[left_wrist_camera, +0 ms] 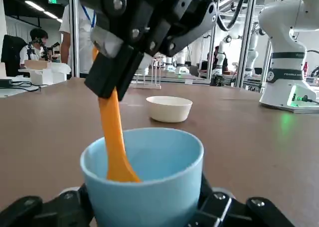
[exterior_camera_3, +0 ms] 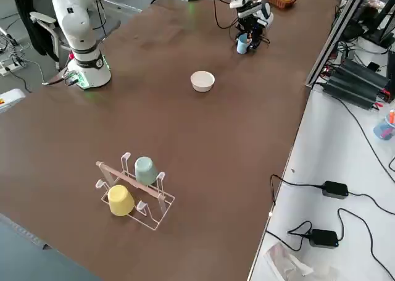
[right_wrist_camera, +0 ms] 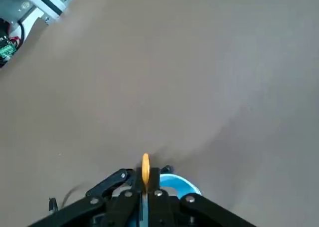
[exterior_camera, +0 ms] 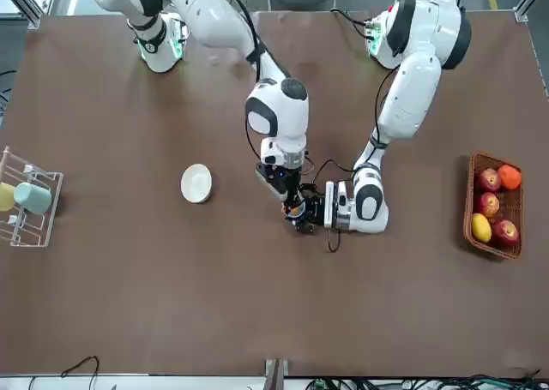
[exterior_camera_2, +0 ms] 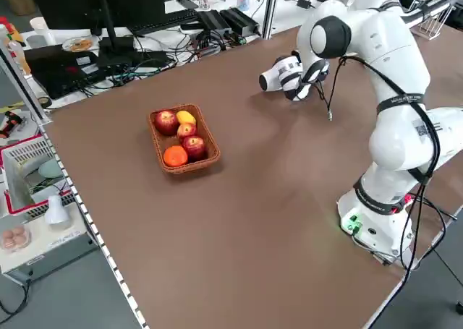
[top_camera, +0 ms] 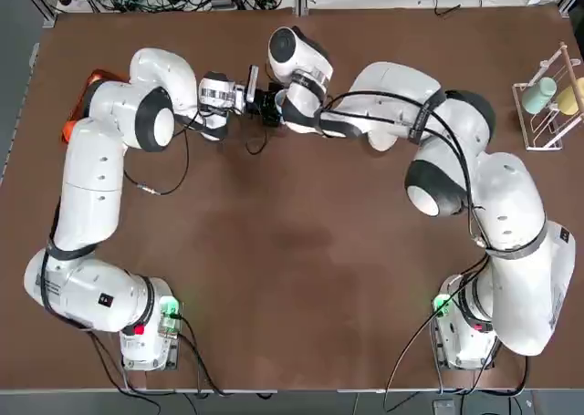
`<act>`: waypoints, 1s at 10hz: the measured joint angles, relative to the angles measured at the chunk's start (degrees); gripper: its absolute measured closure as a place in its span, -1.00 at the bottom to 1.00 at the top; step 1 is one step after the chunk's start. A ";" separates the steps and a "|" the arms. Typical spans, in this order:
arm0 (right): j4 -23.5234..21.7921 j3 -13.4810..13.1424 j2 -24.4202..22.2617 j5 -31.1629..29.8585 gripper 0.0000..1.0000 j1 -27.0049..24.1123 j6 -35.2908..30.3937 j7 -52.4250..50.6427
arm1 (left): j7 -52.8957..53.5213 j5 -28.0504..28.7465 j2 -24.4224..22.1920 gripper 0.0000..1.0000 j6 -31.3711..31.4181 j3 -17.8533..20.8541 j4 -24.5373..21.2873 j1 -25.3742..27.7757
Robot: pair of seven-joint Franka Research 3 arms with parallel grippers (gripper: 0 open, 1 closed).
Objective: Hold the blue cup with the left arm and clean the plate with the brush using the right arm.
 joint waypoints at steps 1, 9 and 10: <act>0.08 0.00 0.00 0.00 0.89 -0.08 -0.07 -0.02 | 0.00 0.00 0.00 -0.48 0.02 0.00 0.00 0.00; 1.15 0.89 -0.71 0.02 0.89 0.27 -6.05 -1.36 | 0.00 0.00 -0.28 -0.48 0.52 -0.05 -0.17 -0.12; 1.33 1.12 -0.96 0.02 0.89 0.27 -6.58 -1.53 | 0.00 0.00 -0.35 -0.48 0.60 -0.05 -0.24 -0.12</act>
